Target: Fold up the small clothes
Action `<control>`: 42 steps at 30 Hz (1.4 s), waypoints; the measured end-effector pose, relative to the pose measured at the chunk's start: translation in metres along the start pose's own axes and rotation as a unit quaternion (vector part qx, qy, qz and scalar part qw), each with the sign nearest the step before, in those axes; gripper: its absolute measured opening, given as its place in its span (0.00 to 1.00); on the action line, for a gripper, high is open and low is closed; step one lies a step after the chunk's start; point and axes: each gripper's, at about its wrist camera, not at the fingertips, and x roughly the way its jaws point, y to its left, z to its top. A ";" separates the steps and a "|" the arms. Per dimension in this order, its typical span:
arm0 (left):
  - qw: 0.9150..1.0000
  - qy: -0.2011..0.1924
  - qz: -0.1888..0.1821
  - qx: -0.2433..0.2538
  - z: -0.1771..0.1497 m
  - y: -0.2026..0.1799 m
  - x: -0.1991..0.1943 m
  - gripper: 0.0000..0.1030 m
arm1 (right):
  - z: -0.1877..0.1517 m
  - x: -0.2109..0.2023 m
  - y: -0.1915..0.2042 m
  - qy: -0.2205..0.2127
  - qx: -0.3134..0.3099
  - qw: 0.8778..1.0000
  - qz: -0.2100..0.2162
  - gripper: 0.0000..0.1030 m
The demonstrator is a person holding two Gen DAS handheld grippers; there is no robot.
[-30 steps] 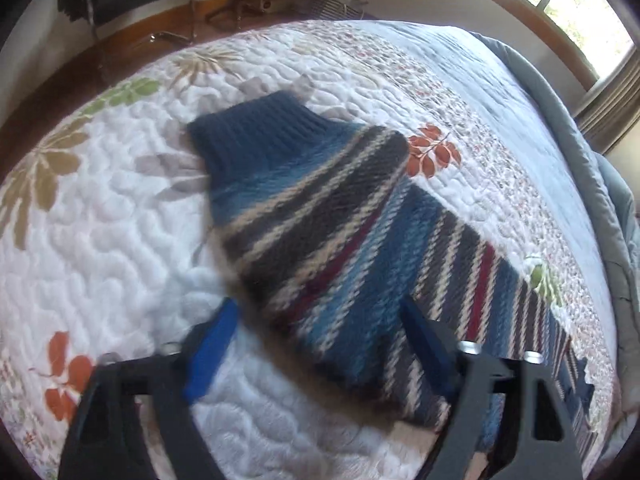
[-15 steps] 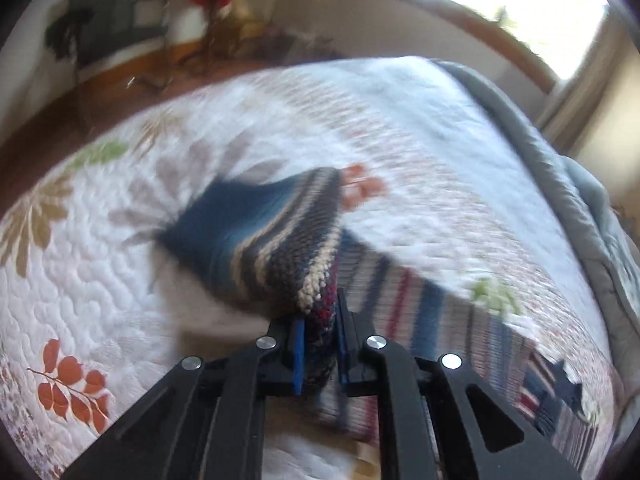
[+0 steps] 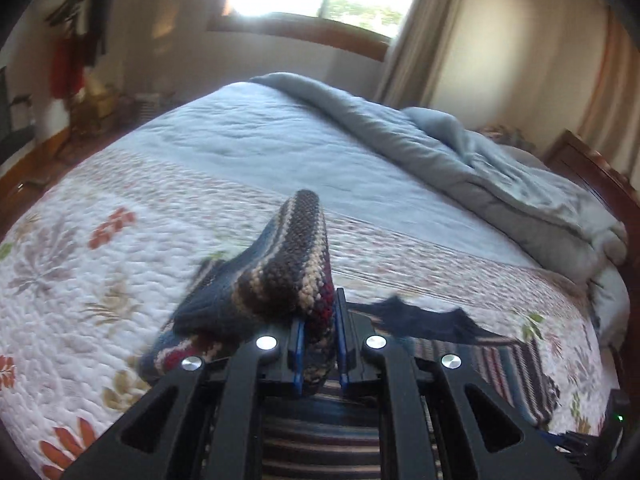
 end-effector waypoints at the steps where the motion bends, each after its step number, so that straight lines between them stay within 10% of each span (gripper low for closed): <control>1: 1.000 0.003 -0.011 0.012 -0.004 -0.018 0.003 0.12 | -0.001 -0.002 -0.002 -0.001 0.001 1.000 0.002 0.40; 17: 0.987 0.138 -0.052 0.065 -0.102 -0.118 0.091 0.19 | -0.017 0.007 -0.018 0.010 0.019 1.000 0.019 0.41; 24: 0.987 0.138 -0.047 0.070 -0.111 -0.085 0.049 0.67 | -0.021 0.013 -0.007 0.027 0.005 1.000 0.007 0.47; 30: 0.988 0.122 0.055 0.083 -0.112 -0.035 0.011 0.68 | -0.021 0.024 0.011 0.039 -0.006 0.999 0.029 0.48; 34: 0.978 0.179 0.098 0.046 -0.129 0.010 0.029 0.68 | -0.025 0.043 0.017 0.060 -0.015 0.998 0.007 0.49; 42: 0.979 0.178 0.097 0.013 -0.132 0.051 0.020 0.68 | 0.003 0.030 0.066 0.055 -0.028 0.998 0.023 0.51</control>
